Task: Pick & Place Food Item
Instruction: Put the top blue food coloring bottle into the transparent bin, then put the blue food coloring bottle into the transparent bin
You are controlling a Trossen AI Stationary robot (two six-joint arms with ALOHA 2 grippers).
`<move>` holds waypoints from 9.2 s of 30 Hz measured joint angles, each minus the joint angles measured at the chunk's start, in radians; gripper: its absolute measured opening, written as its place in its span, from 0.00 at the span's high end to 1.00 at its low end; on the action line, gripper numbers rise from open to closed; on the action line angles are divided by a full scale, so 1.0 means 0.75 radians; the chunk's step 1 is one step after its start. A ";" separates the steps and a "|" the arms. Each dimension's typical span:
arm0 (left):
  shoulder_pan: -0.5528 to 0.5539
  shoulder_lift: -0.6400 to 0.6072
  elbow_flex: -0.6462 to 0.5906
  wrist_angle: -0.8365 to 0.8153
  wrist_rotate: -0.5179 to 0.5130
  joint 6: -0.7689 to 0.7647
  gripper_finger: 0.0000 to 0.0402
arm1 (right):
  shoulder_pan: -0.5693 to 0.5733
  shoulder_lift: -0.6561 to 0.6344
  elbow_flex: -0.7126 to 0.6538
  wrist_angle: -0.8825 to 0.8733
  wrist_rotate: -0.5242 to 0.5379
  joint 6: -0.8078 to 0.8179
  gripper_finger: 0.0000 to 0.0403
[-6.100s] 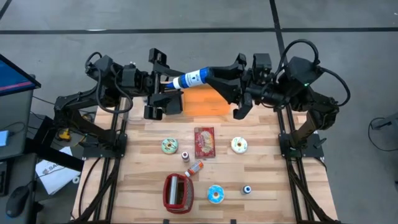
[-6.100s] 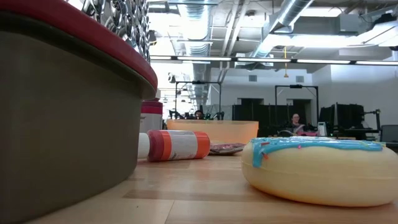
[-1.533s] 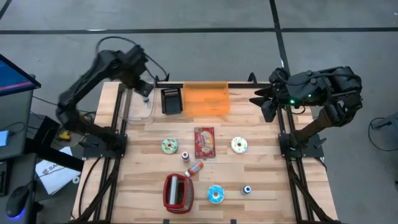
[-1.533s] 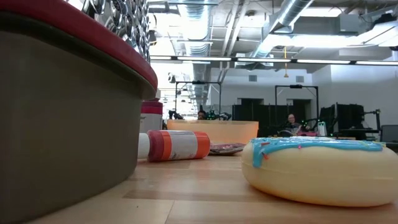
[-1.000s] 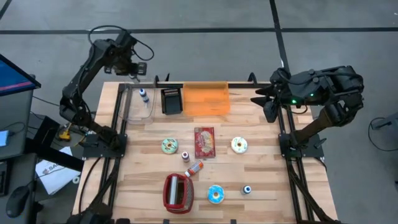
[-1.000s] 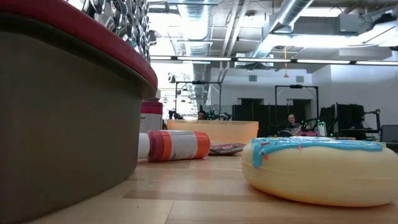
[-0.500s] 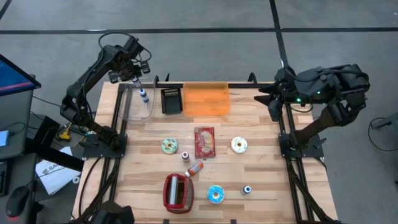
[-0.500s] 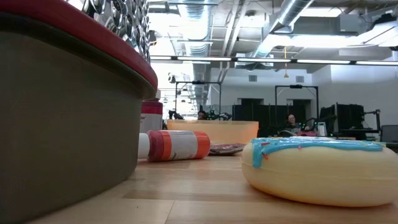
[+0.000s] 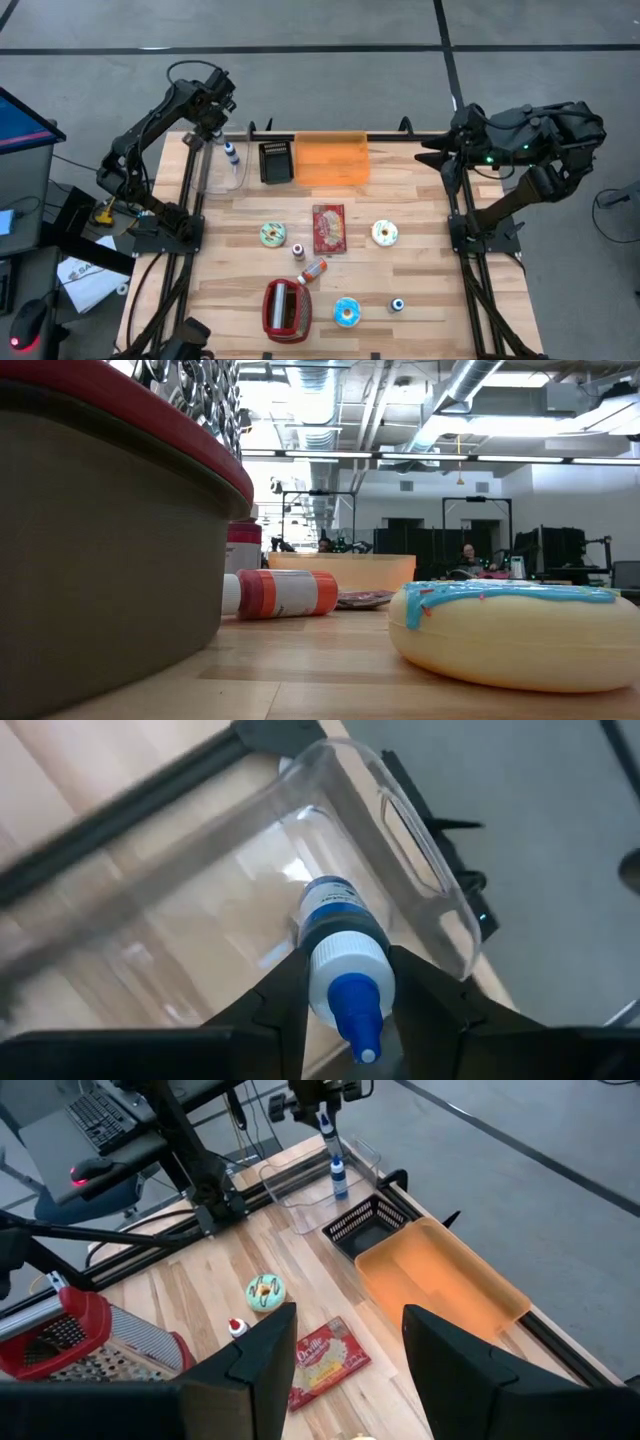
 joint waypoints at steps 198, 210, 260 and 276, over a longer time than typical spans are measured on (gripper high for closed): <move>-0.724 -0.681 -0.151 1.798 0.920 1.791 0.55 | 0.687 0.408 -1.356 0.732 -0.556 1.817 0.57; -0.724 -0.681 -0.151 1.798 0.920 1.791 0.55 | 0.669 0.409 -1.356 0.708 -0.555 1.765 0.57; -0.723 -0.845 -0.151 1.539 0.873 1.843 0.58 | 0.263 0.277 -1.274 0.493 -0.516 1.052 0.78; -0.723 -0.958 -0.151 1.020 0.378 1.973 0.67 | -0.532 0.388 -0.790 0.715 -0.642 -0.002 0.78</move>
